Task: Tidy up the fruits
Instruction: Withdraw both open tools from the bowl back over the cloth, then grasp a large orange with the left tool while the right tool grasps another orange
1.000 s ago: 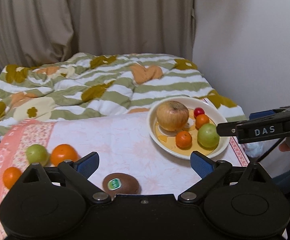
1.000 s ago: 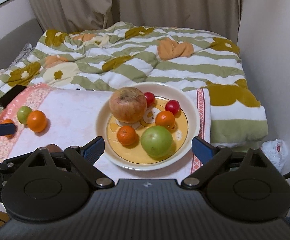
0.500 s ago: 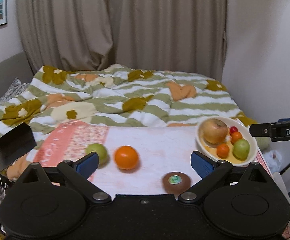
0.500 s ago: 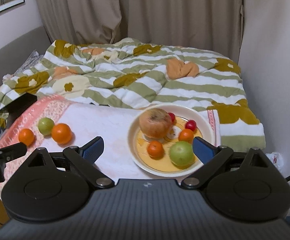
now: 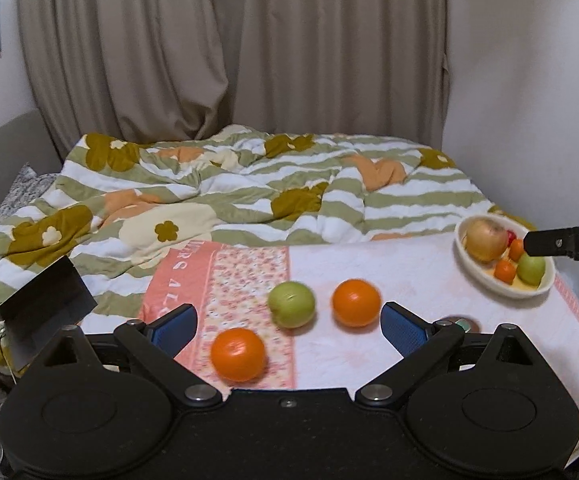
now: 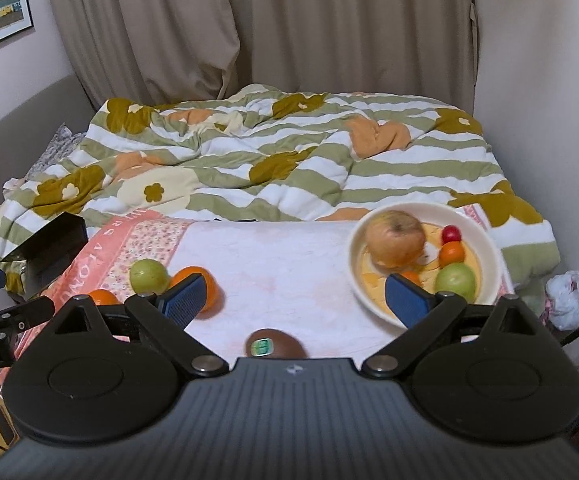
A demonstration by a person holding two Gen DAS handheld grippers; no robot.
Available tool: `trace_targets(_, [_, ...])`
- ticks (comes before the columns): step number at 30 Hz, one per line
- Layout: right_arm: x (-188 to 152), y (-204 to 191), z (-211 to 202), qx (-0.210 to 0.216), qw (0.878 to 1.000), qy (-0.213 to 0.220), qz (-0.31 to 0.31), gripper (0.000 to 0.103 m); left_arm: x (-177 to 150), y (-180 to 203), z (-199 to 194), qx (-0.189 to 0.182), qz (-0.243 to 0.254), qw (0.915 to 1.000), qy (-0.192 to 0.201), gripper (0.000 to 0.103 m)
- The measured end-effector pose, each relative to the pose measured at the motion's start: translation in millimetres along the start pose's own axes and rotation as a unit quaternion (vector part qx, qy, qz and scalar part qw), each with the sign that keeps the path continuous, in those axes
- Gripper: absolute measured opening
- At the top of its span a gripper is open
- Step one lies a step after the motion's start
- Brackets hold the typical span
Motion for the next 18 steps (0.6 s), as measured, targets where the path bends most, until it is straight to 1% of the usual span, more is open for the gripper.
trace_targets(5, [-10, -28, 18, -0.008, 1.0, -0.002, 0.002, 0.103, -16, -26, 28, -0.023, 0.018, 0.9991, -0.029, 0.1])
trace_targets(9, [-16, -46, 38, -0.013, 1.0, -0.016, 0.0, 0.103, -25, -38, 49, -0.038, 0.032, 0.9976, -0.048, 0.1])
trace_targets(13, [-24, -61, 62, -0.014, 0.999, -0.037, -0.011, 0.103, -35, -42, 70, -0.052, 0.042, 0.995, -0.074, 0.1])
trace_targets(18, [-31, -73, 96, -0.006, 0.997, -0.065, -0.035, 0.103, -48, -42, 97, -0.059, 0.045, 0.991, -0.112, 0.098])
Point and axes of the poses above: each gripper's, at about its wrist camera, not at the fingertips, and z roughly the way its jaws point, y to its right, x to its top, the point moved 10 cm from there along z, roughly the way its jaws point, and after that the axes turned 7 degrees about x, right-handed, at the moved point
